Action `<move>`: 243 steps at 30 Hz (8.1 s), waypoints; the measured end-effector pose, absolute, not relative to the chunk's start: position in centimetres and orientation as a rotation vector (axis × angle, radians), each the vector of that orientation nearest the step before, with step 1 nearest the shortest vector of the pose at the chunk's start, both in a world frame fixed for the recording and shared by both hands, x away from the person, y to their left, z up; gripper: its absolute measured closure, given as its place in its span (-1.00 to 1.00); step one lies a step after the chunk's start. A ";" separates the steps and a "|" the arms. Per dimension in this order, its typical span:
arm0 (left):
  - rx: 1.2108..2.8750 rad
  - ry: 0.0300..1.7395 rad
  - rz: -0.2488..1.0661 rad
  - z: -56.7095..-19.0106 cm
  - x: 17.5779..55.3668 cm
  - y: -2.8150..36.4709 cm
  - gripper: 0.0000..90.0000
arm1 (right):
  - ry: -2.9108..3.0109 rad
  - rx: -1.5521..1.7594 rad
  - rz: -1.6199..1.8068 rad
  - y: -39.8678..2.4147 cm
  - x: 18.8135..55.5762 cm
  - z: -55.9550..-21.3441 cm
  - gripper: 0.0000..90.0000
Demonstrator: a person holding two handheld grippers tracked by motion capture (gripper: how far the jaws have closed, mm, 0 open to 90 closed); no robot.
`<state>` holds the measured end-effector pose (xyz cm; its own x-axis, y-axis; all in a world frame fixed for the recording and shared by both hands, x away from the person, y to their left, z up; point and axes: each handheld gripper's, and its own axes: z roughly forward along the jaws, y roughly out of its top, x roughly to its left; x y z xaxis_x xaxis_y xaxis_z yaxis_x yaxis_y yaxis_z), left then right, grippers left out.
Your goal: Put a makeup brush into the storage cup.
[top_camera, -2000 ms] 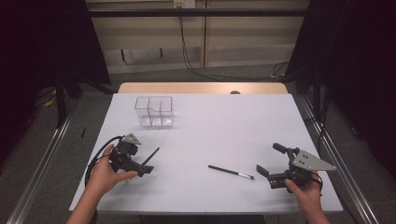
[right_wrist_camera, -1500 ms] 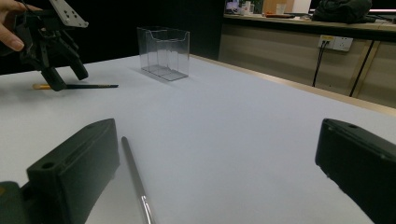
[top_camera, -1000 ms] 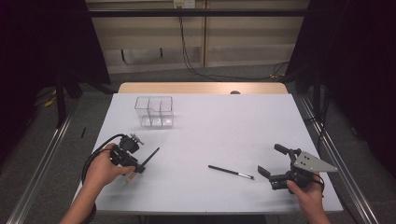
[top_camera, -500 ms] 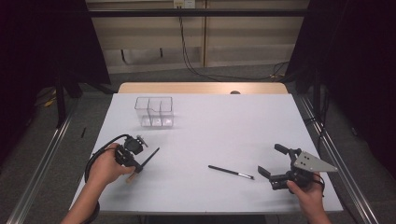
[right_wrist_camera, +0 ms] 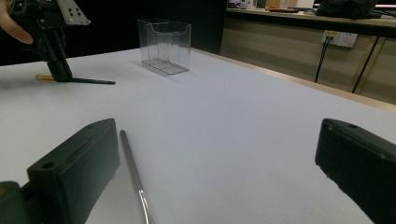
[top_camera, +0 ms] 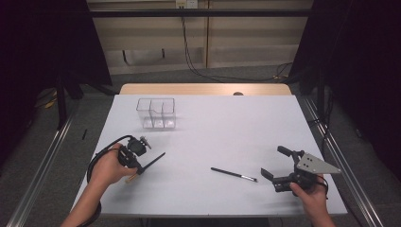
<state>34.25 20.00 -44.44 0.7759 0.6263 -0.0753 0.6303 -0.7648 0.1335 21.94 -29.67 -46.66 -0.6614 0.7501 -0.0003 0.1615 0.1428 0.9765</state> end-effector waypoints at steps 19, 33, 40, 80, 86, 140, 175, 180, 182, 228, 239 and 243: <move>2.668 0.914 -0.071 -41.3 35.1 17.7 0.85 | 1.935 0.868 1.534 -29.8 21.9 -46.5 -1.00; 2.605 0.790 -0.075 -39.9 34.6 14.8 0.85 | 1.941 0.869 1.535 -29.8 22.0 -46.6 -1.00; 2.574 0.764 -0.100 -39.8 34.8 13.6 0.85 | 1.939 0.869 1.535 -29.8 22.0 -46.6 -1.00; 2.523 0.526 -0.229 -39.8 33.9 7.2 0.85 | 2.052 0.834 1.493 -28.5 23.4 -46.7 -1.00; 2.537 0.485 -0.251 -39.9 33.7 6.1 0.85 | 2.133 0.811 1.467 -28.1 24.0 -46.2 -1.00; 2.647 0.308 -0.284 -39.9 33.2 2.9 0.85 | 2.776 0.567 1.044 -20.9 30.4 -40.9 -0.42; 2.621 0.256 -0.410 -40.0 33.5 1.1 0.85 | 2.909 0.175 0.844 -18.6 29.6 -41.3 0.75; 2.603 0.254 -0.445 -40.0 33.9 1.3 0.85 | 2.913 0.155 0.839 -18.7 29.5 -41.7 0.80; 2.584 0.256 -0.445 -40.0 34.0 1.4 0.85 | 2.912 0.137 0.832 -18.8 29.4 -41.9 0.82; 2.142 0.321 -0.193 -40.9 33.9 5.9 -0.66 | 2.856 0.343 0.924 -20.6 28.9 -43.7 0.89; 2.025 0.347 -0.132 -41.6 33.7 6.7 -0.85 | 2.831 0.381 1.004 -20.7 28.8 -44.0 0.89; 1.983 0.374 -0.115 -41.9 33.7 7.1 -0.88 | 2.817 0.396 1.020 -20.7 28.8 -44.0 0.89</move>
